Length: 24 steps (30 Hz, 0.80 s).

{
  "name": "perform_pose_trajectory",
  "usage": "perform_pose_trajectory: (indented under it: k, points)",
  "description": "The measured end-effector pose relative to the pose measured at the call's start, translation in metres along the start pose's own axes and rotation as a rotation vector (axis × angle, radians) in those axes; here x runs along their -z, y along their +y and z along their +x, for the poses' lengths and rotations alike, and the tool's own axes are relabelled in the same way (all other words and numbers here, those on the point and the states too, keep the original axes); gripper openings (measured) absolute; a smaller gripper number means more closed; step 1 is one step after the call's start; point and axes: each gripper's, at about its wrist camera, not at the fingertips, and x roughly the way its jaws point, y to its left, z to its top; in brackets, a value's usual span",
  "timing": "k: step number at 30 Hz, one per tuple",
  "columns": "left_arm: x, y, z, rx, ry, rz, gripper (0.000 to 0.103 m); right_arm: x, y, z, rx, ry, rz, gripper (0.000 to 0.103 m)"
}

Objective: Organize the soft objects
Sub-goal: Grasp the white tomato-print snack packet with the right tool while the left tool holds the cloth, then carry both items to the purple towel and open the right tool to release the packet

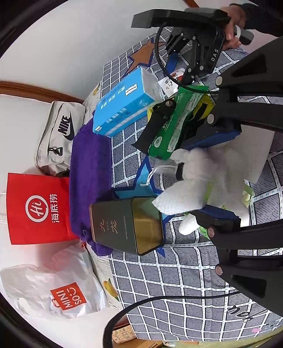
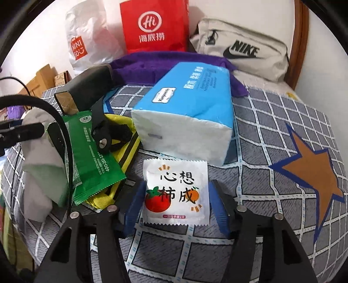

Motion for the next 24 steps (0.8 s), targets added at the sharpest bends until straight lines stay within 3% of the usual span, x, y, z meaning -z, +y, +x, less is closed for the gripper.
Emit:
perform_pose_trajectory:
  k: [11,19,24]
  points:
    - [0.000,0.001,-0.002,0.012,0.004,-0.024,0.047,0.004,0.001,-0.001,-0.002,-0.039,-0.005,0.066]
    - [-0.009,0.015,-0.020,-0.017,-0.036,-0.027,0.047,-0.001,0.003,-0.005,0.013,0.006,-0.016,0.047]
    - [-0.015,0.025,-0.028,-0.023,-0.048,-0.039,0.047,-0.003,0.003,-0.017,0.018,0.019,-0.025,0.046]
